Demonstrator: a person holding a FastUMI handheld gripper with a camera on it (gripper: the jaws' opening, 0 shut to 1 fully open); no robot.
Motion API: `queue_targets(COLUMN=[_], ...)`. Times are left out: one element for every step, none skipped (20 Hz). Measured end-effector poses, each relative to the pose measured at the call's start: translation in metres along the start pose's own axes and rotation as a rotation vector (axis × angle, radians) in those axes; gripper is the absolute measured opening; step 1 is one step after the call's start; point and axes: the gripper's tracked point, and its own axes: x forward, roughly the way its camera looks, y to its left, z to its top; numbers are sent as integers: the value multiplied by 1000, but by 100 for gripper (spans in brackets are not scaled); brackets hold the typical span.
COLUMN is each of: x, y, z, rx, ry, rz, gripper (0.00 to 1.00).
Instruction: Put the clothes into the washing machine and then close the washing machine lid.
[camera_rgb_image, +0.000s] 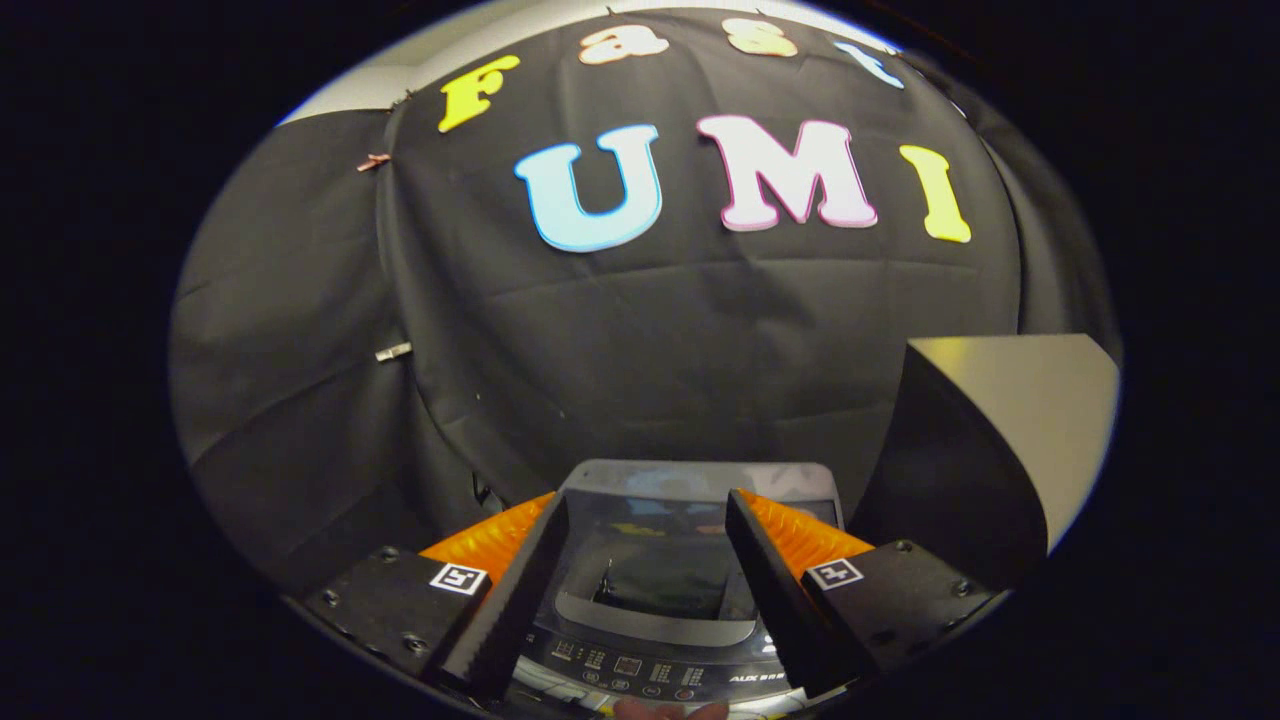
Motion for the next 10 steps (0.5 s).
queue_targets(x=[-6,-5,-6,-9,-13,-19,-26,-32,-42,-54], y=[4,1,3,9,13,13,12,11,8,9], z=[2,-7,-12,-6,1,5,5,8,13,22], rx=[-3,1,18,30,33,18,-3,-24,-44,-63], ry=[-25,-24,-25,-47,-85,-106,-118,-131,-153,-183], rz=[13,19,38,65,86,95,102,91,81,69], gripper=[100,99,99,100,100,100,100,100,100,100])
